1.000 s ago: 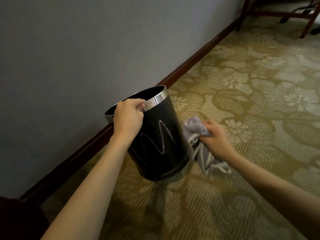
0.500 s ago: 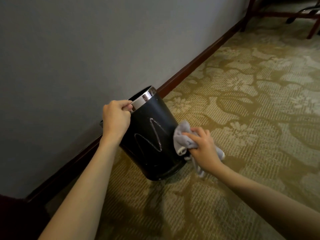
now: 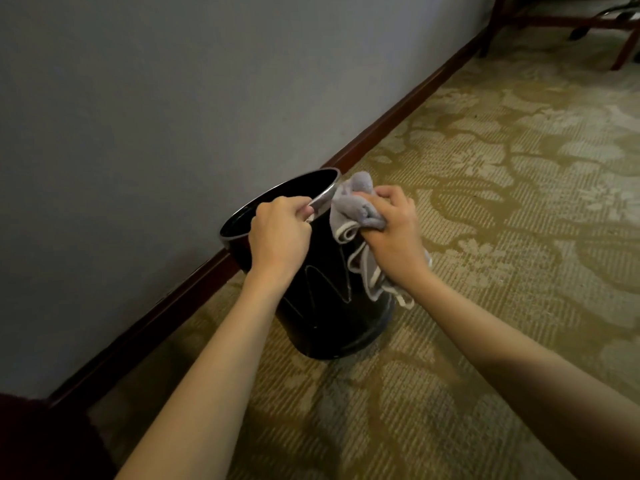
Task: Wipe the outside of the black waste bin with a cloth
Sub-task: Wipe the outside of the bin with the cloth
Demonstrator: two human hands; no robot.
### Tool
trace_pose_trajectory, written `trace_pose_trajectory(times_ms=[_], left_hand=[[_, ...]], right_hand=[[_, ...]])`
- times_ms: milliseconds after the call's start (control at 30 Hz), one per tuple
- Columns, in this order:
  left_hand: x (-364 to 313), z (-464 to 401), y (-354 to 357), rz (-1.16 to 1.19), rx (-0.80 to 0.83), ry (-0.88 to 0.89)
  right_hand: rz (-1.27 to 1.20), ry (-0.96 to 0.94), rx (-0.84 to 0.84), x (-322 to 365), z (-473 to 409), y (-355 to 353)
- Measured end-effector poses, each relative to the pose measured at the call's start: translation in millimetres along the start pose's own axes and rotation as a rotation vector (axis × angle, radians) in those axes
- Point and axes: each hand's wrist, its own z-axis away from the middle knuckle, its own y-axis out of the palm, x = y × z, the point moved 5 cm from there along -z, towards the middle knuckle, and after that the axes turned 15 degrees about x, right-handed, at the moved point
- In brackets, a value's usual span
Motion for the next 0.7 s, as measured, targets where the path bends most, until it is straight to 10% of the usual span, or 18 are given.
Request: trace_pose_trajectory(times_ms=[333, 700], left_hand=[[34, 3, -21, 0.087, -0.063, 0.023], [21, 8, -8, 0.036, -0.064, 0.077]], right_hand=[[0.123, 0.101, 0.36, -67, 86, 23], [0.094, -0.131, 0.058, 28, 15, 13]])
